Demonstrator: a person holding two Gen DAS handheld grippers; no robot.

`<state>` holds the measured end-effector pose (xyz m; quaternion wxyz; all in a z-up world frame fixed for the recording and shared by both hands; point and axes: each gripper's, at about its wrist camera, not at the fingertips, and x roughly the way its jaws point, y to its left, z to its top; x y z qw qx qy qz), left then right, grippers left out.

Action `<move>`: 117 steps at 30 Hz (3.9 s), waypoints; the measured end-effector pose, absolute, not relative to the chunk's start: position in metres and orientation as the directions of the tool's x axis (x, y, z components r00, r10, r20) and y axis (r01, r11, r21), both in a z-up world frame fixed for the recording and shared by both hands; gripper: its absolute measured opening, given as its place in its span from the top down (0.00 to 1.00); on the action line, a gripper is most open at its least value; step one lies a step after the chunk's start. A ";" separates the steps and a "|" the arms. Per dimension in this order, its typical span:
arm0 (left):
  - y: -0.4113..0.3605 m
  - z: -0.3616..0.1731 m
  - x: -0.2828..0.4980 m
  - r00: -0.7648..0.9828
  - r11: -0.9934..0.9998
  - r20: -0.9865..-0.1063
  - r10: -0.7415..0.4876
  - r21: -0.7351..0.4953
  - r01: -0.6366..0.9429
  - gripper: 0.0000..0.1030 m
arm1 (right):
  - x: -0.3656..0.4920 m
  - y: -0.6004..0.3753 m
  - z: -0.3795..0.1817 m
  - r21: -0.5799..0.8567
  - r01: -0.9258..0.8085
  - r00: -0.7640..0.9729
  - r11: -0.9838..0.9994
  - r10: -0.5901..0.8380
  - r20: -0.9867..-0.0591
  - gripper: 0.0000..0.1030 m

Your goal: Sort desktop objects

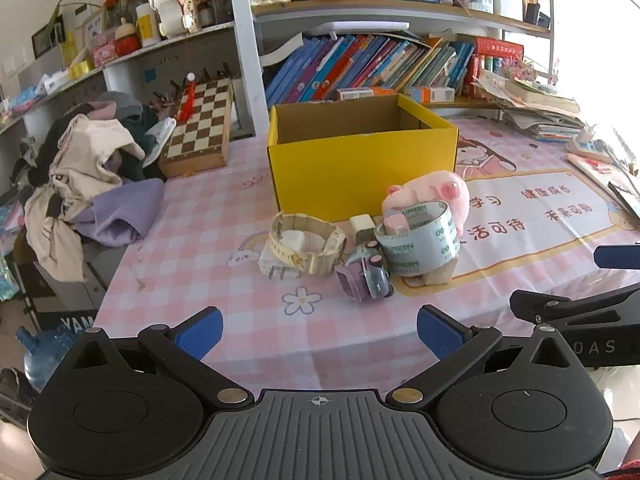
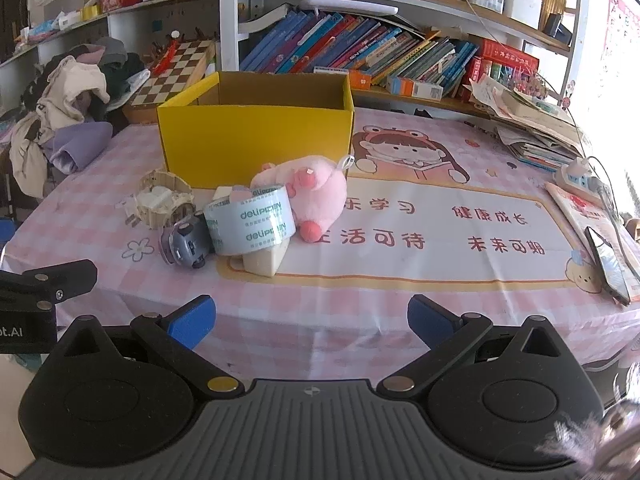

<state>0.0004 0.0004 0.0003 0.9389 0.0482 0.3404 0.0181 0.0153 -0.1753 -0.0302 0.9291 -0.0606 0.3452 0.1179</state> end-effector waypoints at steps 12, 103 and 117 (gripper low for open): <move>0.008 0.004 0.002 0.764 0.997 -0.643 0.049 0.072 -0.003 0.00 | 0.018 -0.173 -0.025 -0.018 -0.252 0.728 0.968 0.178 -0.662 0.00; 0.012 -0.001 0.011 0.744 1.000 -0.668 -0.002 0.017 0.018 0.00 | 0.025 -0.176 -0.034 -0.002 -0.294 0.713 0.956 0.217 -0.667 0.00; 0.010 0.001 0.007 0.750 1.000 -0.661 0.003 0.025 0.018 0.00 | 0.022 -0.175 -0.032 0.006 -0.302 0.711 0.953 0.230 -0.664 0.00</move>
